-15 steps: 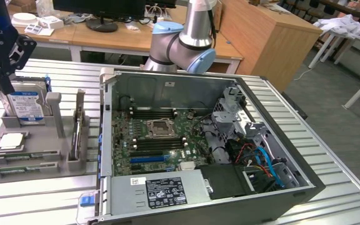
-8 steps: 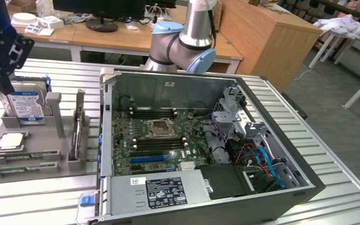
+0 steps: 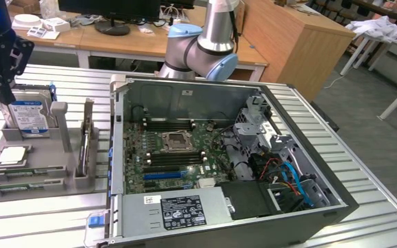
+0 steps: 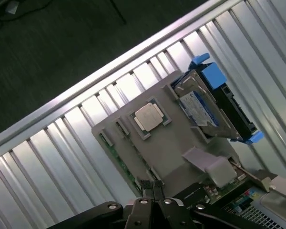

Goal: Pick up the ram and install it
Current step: 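Pick up the ram and move it above insertion slot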

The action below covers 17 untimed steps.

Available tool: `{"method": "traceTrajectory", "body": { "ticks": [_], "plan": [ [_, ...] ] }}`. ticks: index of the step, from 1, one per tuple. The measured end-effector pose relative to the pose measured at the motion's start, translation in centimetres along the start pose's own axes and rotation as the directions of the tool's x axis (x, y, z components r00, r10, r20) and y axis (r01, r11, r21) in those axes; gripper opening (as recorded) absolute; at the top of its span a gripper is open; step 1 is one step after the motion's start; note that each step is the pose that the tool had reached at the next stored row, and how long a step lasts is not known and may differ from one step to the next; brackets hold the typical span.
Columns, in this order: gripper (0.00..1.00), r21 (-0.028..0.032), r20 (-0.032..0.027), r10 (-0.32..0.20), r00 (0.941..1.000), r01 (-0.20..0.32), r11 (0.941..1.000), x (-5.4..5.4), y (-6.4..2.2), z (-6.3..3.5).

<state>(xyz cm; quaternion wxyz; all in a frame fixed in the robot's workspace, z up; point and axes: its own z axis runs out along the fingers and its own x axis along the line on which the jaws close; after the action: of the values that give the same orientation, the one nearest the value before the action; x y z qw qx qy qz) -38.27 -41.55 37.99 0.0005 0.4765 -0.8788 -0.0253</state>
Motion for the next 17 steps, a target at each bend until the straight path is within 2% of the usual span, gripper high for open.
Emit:
{"method": "traceTrajectory", "body": {
  "ticks": [4,9,13,17],
  "plan": [
    [0.11,-0.0018,-0.0031,-0.073,0.9973,0.073,0.9973,0.0,0.0,0.03],
    [0.11,-0.0044,-0.0069,-0.162,0.9868,0.162,0.9868,0.0,0.0,0.06],
    [0.11,-0.0067,-0.0098,-0.234,0.9721,0.234,0.9722,0.0,-0.01,0.09],
    [0.11,-0.0093,-0.0126,-0.304,0.9525,0.304,0.9526,0.0,0.0,0.11]
  ]
}}
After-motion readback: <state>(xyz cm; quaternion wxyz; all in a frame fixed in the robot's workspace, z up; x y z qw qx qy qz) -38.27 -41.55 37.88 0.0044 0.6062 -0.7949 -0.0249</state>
